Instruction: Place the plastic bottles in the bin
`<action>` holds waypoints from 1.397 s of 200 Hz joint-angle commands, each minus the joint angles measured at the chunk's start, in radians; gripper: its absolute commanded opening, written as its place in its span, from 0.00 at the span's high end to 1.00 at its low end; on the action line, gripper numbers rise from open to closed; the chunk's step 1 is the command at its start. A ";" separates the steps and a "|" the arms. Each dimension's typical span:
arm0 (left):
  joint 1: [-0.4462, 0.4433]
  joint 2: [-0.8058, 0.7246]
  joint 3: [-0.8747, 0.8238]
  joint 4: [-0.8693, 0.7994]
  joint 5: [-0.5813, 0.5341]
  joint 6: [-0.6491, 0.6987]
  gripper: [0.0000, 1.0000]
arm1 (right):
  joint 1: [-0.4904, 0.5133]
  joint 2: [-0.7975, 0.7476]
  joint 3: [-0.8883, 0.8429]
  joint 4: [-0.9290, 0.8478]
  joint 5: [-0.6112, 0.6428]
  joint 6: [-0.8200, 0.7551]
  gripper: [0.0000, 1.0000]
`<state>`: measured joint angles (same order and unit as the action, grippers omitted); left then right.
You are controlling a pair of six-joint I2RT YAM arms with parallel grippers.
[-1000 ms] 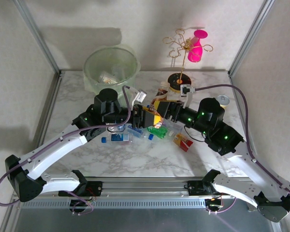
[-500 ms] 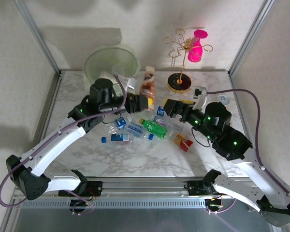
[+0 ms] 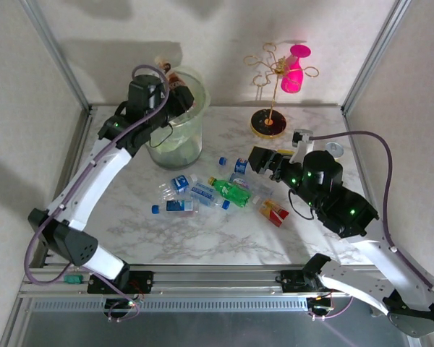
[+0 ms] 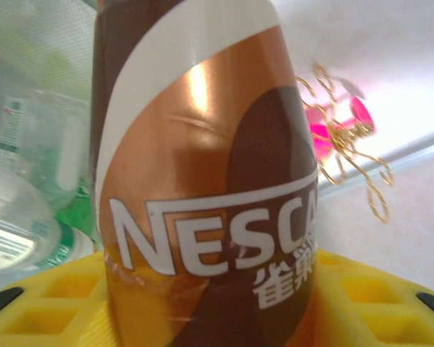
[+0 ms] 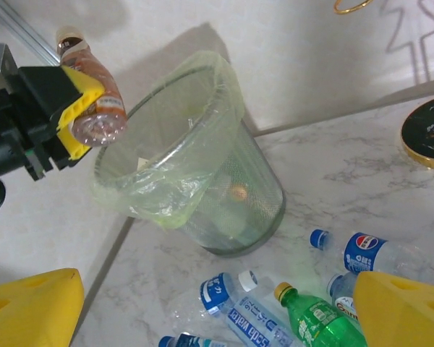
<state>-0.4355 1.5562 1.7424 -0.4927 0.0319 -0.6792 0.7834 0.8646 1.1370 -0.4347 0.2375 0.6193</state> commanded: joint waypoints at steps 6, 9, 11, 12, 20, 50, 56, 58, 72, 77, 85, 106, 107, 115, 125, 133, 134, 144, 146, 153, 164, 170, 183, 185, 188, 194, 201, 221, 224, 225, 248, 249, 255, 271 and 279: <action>0.012 0.082 0.095 -0.112 -0.161 -0.040 0.68 | 0.004 0.000 -0.011 -0.006 0.032 -0.018 0.04; 0.012 0.095 0.106 -0.123 -0.168 -0.043 0.68 | 0.003 0.000 -0.013 -0.006 0.034 -0.019 0.04; 0.015 0.104 0.111 -0.129 -0.173 -0.044 0.67 | 0.003 0.000 -0.015 -0.006 0.034 -0.019 0.04; 0.015 0.107 0.113 -0.132 -0.175 -0.045 0.67 | 0.004 0.000 -0.015 -0.006 0.034 -0.020 0.04; 0.021 0.134 0.137 -0.146 -0.182 -0.046 0.67 | 0.004 0.000 -0.021 -0.003 0.037 -0.021 0.04; 0.036 0.238 0.223 -0.177 -0.185 -0.060 0.66 | 0.004 0.006 -0.044 0.008 0.044 -0.027 0.04; 0.042 0.255 0.237 -0.179 -0.175 -0.064 0.66 | 0.004 0.008 -0.047 0.010 0.045 -0.028 0.04; 0.041 0.260 0.242 -0.179 -0.172 -0.066 0.66 | 0.004 0.010 -0.047 0.011 0.043 -0.028 0.04; 0.050 0.292 0.259 -0.169 -0.136 -0.082 0.65 | 0.003 0.016 -0.051 0.008 0.044 -0.030 0.04; 0.052 0.302 0.263 -0.166 -0.122 -0.088 0.65 | 0.003 0.019 -0.051 0.006 0.046 -0.031 0.04; 0.056 0.319 0.271 -0.164 -0.101 -0.098 0.64 | 0.003 0.023 -0.051 0.003 0.049 -0.032 0.04; 0.070 0.352 0.282 -0.155 -0.045 -0.119 0.62 | 0.004 0.028 -0.050 0.000 0.054 -0.035 0.04; 0.071 0.353 0.282 -0.154 -0.042 -0.119 0.62 | 0.004 0.028 -0.051 0.000 0.054 -0.035 0.04; 0.076 0.363 0.281 -0.152 -0.024 -0.129 0.61 | 0.004 0.030 -0.050 -0.001 0.054 -0.038 0.04; 0.084 0.373 0.279 -0.149 -0.008 -0.138 0.58 | 0.003 0.029 -0.051 -0.002 0.056 -0.039 0.04; 0.089 0.379 0.278 -0.147 0.002 -0.145 0.55 | 0.004 0.029 -0.050 -0.004 0.057 -0.040 0.04; 0.091 0.379 0.278 -0.146 0.004 -0.146 0.55 | 0.004 0.029 -0.051 -0.004 0.057 -0.040 0.04; 0.094 0.386 0.278 -0.144 0.019 -0.154 0.51 | 0.003 0.028 -0.052 -0.006 0.060 -0.042 0.04; 0.096 0.388 0.278 -0.142 0.022 -0.155 0.50 | 0.004 0.028 -0.052 -0.006 0.060 -0.043 0.04; 0.098 0.391 0.278 -0.141 0.035 -0.159 0.45 | 0.004 0.028 -0.052 -0.007 0.062 -0.044 0.04; 0.102 0.397 0.280 -0.138 0.051 -0.165 0.39 | 0.004 0.026 -0.053 -0.008 0.064 -0.045 0.04; 0.104 0.399 0.284 -0.137 0.059 -0.166 0.36 | 0.004 0.026 -0.052 -0.009 0.065 -0.046 0.04; 0.105 0.403 0.294 -0.139 0.068 -0.167 0.31 | 0.004 0.025 -0.051 -0.010 0.066 -0.047 0.04; 0.106 0.403 0.295 -0.139 0.068 -0.165 0.30 | 0.004 0.024 -0.050 -0.010 0.066 -0.046 0.03; 0.107 0.403 0.297 -0.139 0.068 -0.163 0.29 | 0.003 0.024 -0.051 -0.012 0.066 -0.047 0.03; 0.108 0.403 0.302 -0.140 0.069 -0.162 0.26 | 0.004 0.024 -0.049 -0.013 0.066 -0.046 0.03; 0.108 0.401 0.305 -0.141 0.072 -0.163 0.23 | 0.004 0.021 -0.049 -0.014 0.066 -0.046 0.03; 0.116 0.390 0.313 -0.144 0.082 -0.155 0.17 | 0.003 0.012 -0.047 -0.023 0.071 -0.045 0.03; 0.116 0.388 0.313 -0.146 0.081 -0.156 0.16 | 0.003 0.009 -0.047 -0.025 0.072 -0.043 0.03; 0.116 0.387 0.313 -0.146 0.080 -0.156 0.16 | 0.003 0.010 -0.047 -0.025 0.073 -0.043 0.03; 0.121 0.357 0.313 -0.152 0.060 -0.141 0.15 | 0.004 -0.006 -0.051 -0.029 0.077 -0.043 0.03; 0.121 0.354 0.313 -0.152 0.058 -0.141 0.15 | 0.004 -0.006 -0.051 -0.029 0.077 -0.044 0.03; 0.121 0.344 0.313 -0.157 0.045 -0.138 0.15 | 0.002 -0.010 -0.052 -0.030 0.079 -0.045 0.03; 0.121 0.307 0.306 -0.167 0.003 -0.127 0.14 | 0.002 -0.010 -0.050 -0.042 0.081 -0.046 0.01; 0.120 0.283 0.300 -0.175 -0.027 -0.121 0.13 | 0.004 -0.005 -0.047 -0.050 0.081 -0.047 0.01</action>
<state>-0.3225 1.9381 2.0274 -0.6353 0.0769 -0.8318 0.7834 0.8677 1.0916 -0.4648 0.2935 0.5869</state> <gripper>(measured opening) 0.857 0.983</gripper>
